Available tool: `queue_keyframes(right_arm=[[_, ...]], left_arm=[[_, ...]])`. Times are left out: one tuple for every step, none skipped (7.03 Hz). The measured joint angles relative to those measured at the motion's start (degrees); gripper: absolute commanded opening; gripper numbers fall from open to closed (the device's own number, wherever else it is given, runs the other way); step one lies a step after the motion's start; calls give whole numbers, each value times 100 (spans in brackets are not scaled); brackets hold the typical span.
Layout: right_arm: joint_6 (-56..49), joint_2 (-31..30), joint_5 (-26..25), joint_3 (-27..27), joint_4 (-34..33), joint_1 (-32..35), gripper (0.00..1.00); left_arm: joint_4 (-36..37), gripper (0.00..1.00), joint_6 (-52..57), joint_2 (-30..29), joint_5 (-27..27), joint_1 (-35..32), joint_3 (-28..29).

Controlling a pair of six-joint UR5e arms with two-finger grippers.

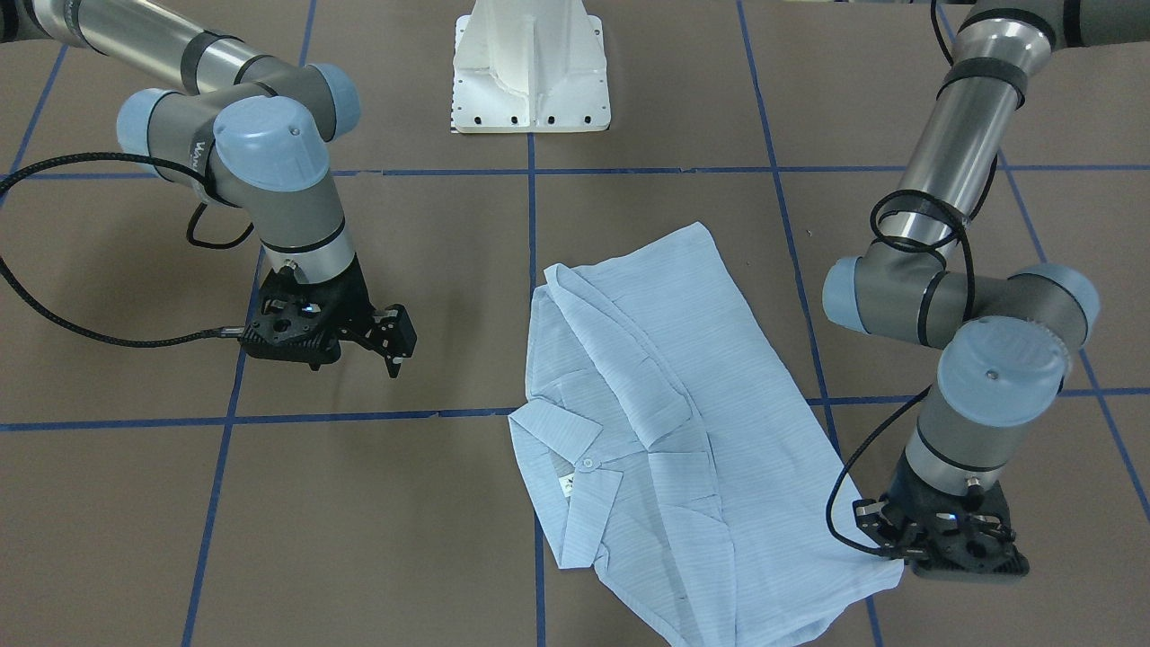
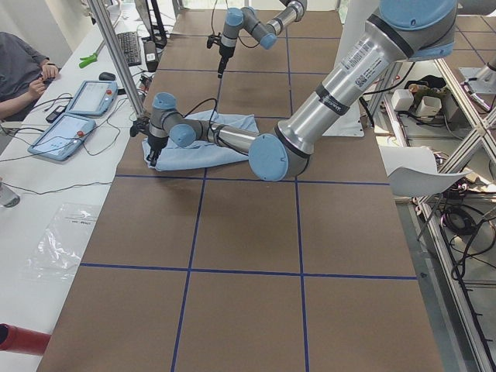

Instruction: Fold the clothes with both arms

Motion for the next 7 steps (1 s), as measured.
queue_keyframes(right_arm=[[292, 362, -27, -329, -9, -87, 100], [673, 883, -79, -884, 0, -202, 99], [1085, 1405, -180, -1499, 23, -322, 96], [1469, 1823, -370, -2048, 104, -447, 91], [1761, 2085, -555, -2475, 284, -557, 82], [1959, 2191, -698, -2727, 466, -653, 74], [2051, 2227, -820, -2841, 557, -734, 70]], left_arm=[[-254, 100, 64, 188, -522, -105, -143], [-366, 100, 73, 487, -1036, -183, -479], [-402, 100, 45, 769, -1275, -217, -834], [-415, 100, 10, 923, -1358, -228, -1042], [-422, 100, -22, 987, -1383, -230, -1130], [-425, 100, -58, 1013, -1390, -231, -1169], [-426, 100, -103, 1036, -1392, -226, -1196]])
